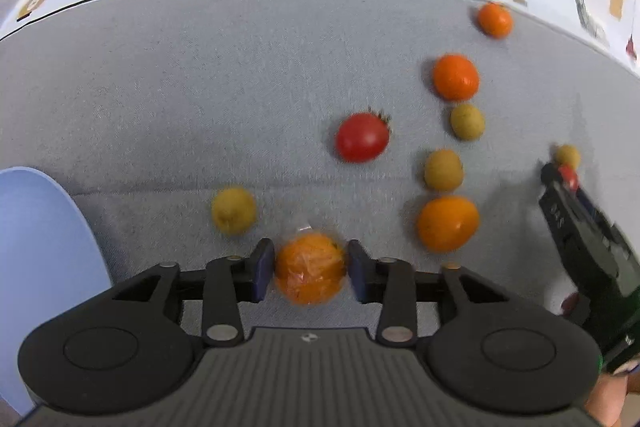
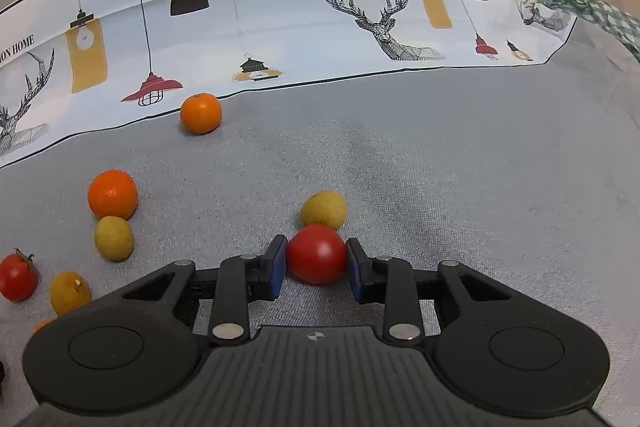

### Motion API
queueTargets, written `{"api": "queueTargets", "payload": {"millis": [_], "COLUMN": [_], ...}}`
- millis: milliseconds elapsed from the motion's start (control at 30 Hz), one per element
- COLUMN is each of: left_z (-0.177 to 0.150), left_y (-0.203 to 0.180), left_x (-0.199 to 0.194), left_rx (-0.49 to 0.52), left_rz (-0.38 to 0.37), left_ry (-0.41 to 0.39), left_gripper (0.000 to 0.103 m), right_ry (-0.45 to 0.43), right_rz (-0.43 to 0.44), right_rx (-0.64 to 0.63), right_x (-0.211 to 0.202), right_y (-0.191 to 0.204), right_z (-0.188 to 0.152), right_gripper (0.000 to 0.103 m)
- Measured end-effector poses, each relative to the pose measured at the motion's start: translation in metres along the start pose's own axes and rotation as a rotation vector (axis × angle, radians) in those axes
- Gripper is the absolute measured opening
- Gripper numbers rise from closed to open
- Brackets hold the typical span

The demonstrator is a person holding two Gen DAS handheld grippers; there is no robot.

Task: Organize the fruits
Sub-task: 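Carry the orange and red tomato in both tools over the blue plate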

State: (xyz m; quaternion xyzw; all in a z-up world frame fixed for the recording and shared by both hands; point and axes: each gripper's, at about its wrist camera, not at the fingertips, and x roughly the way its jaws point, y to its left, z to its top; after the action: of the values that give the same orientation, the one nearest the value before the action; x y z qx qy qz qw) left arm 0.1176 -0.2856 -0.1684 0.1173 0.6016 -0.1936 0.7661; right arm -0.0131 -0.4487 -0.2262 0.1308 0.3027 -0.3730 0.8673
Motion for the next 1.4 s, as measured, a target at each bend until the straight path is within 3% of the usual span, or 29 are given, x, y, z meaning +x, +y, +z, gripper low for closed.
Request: {"api": "queueTargets", "payload": {"millis": [67, 100, 233, 367, 500, 633, 700, 900, 1067, 1233, 1400], "left_z": [-0.004, -0.006, -0.01, -0.017, -0.036, -0.071, -0.092, -0.152, -0.205, -0.247, -0.264], "left_y": [-0.001, -0.002, -0.005, 0.005, 0.024, 0.052, 0.071, 0.136, 0.175, 0.202, 0.222], "left_x": [-0.002, -0.005, -0.025, -0.063, -0.115, -0.165, -0.186, -0.225, -0.25, -0.261, -0.266], "left_rx": [0.018, 0.029, 0.052, 0.036, 0.026, 0.016, 0.004, -0.054, -0.115, -0.162, -0.204], "left_rz": [0.006, 0.01, 0.023, -0.021, -0.058, -0.049, -0.029, 0.068, 0.099, 0.064, 0.033], "left_ry": [-0.012, -0.03, -0.092, -0.121, -0.167, -0.21, -0.221, -0.26, -0.31, -0.327, -0.347], "left_gripper": [0.049, 0.041, 0.041, 0.041, 0.041, 0.041, 0.041, 0.041, 0.041, 0.041, 0.041], "right_ry": [-0.002, -0.002, -0.019, -0.107, -0.192, -0.26, -0.255, -0.129, -0.079, -0.044, -0.068], "right_rz": [-0.005, -0.002, -0.03, -0.096, -0.103, 0.008, 0.114, 0.5, 0.689, 0.754, 0.737], "right_rx": [-0.013, -0.008, 0.037, 0.078, 0.124, 0.1, 0.06, -0.002, -0.062, -0.172, -0.253], "right_x": [-0.001, -0.002, -0.01, -0.038, -0.085, -0.157, -0.2, -0.304, -0.352, -0.381, -0.406], "right_y": [0.002, 0.001, -0.009, -0.03, -0.05, -0.056, -0.047, -0.011, 0.03, 0.06, 0.079], "right_z": [0.0, 0.002, 0.004, 0.008, 0.016, 0.011, 0.001, -0.028, -0.036, -0.053, -0.057], "right_gripper": [0.033, 0.033, 0.032, 0.032, 0.032, 0.032, 0.032, 0.033, 0.033, 0.033, 0.033]}}
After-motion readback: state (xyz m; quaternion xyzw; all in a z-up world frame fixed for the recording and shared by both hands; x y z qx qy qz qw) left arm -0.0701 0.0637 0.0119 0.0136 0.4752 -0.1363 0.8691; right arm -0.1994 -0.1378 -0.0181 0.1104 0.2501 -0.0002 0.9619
